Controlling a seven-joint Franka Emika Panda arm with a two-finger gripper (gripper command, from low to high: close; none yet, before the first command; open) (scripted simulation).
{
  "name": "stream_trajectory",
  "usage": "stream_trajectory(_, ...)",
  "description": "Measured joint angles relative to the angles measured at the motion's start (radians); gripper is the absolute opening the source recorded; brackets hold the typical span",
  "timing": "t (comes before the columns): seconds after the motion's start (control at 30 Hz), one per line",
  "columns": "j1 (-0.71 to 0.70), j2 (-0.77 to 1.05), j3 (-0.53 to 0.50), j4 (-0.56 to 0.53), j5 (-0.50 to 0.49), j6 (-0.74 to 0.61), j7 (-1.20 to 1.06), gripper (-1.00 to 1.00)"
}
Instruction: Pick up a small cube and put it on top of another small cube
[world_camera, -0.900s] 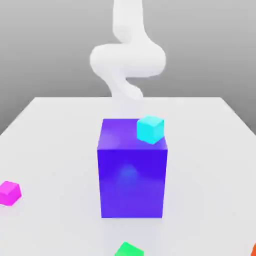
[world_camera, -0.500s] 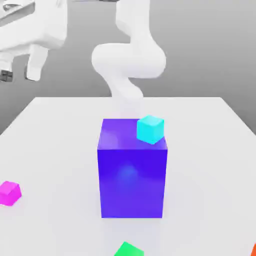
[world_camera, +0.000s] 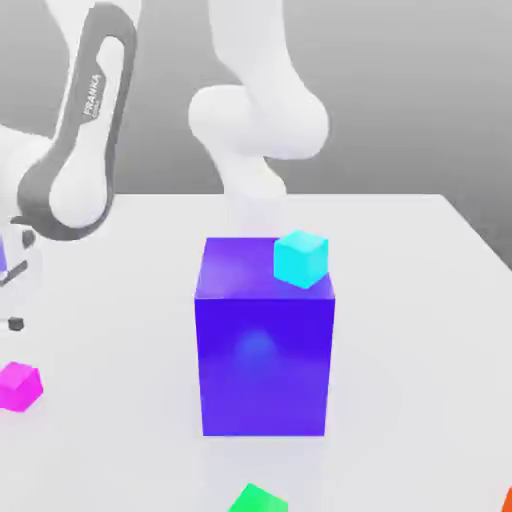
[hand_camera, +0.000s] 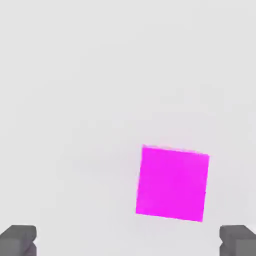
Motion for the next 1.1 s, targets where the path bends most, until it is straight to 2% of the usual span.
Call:
stream_trajectory(0.1,-0.046,0.108,0.053,0.021,0.057,0.081,-0.036,0.0)
stream_trajectory(0.13,-0.058,0.135,0.068,0.027,0.069,0.102,-0.045,-1.0)
stream_trajectory(0.37,-0.06,0.137,0.069,0.027,0.069,0.105,-0.045,-1.0)
stream_trajectory(0.53,-0.01,-0.018,0.003,-0.007,-0.022,-0.015,0.023,-1.0)
stream_trajectory(0.97,0.32,-0.053,0.342,0.14,-0.218,-0.191,-0.223,-1.0)
stream_trajectory(1.1,0.406,0.069,0.384,0.194,-0.294,-0.125,-0.249,-1.0)
